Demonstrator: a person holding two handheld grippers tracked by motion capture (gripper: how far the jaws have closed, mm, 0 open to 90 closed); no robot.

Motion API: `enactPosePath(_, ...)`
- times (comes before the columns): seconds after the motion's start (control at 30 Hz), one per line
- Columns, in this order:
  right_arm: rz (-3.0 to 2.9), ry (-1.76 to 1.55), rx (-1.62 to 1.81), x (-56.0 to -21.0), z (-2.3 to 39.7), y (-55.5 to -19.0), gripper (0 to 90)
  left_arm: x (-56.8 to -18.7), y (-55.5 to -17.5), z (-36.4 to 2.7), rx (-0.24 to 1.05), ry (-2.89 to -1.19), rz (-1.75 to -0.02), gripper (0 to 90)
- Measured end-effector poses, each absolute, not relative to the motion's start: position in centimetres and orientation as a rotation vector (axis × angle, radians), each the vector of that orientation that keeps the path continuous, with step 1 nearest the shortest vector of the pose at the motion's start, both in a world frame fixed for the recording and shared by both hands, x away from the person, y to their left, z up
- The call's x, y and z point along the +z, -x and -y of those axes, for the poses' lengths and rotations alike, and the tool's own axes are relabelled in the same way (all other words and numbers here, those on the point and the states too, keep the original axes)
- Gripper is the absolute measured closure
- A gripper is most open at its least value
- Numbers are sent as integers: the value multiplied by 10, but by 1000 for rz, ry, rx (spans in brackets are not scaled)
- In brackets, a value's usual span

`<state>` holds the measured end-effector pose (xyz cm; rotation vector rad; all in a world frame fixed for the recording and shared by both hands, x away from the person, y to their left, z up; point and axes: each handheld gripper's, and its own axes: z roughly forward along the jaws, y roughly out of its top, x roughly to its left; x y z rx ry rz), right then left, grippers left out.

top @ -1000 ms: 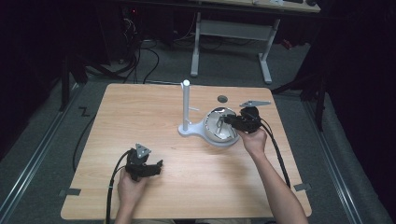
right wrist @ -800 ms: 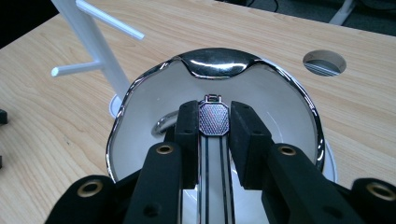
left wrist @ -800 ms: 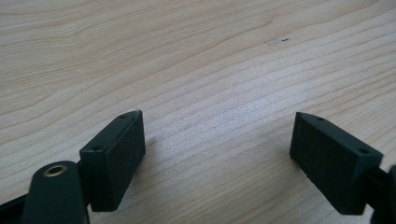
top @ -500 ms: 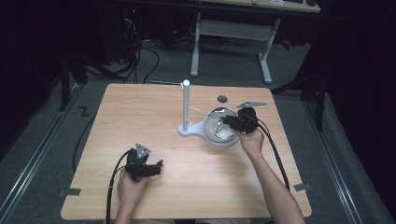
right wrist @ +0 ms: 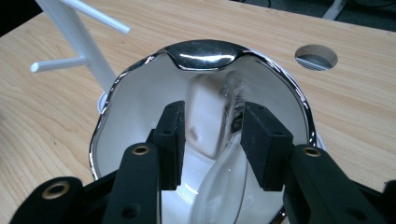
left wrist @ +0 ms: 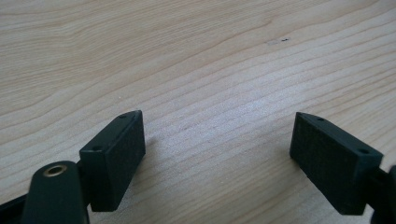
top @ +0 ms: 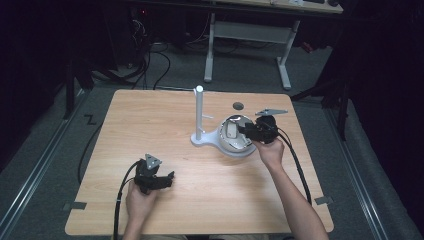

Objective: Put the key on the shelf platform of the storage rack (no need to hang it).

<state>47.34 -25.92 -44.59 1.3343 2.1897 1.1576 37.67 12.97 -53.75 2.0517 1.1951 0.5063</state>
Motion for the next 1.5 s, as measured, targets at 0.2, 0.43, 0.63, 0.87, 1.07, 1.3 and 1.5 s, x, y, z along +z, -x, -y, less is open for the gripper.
enactPosePath(0.2, -2183, -1319, 1145, -441, 262, -468, 560, -538, -377, -130, 506, -2051, -1195, 186)
enactPosePath(0.43, -2146, -1352, 1150, -443, 276, -461, 547, -538, -377, -130, 506, -2052, -1195, 185)
enactPosePath(0.63, -2122, -1365, 1164, -436, 289, -456, 522, -538, -377, -130, 506, -2051, -1195, 185)
enactPosePath(0.87, -2081, -1372, 1152, -436, 297, -447, 522, -538, -377, -130, 506, -2051, -1195, 185)
enactPosePath(1.07, -2082, -1390, 1134, -436, 307, -442, 515, -538, -377, -130, 506, -2051, -1195, 185)
enactPosePath(1.3, -2087, -1368, 1123, -429, 307, -434, 508, -538, -377, -130, 506, -2051, -1196, 185)
enactPosePath(1.5, -2087, -1375, 1129, -427, 308, -430, 505, -538, -377, -130, 507, -2052, -1195, 185)
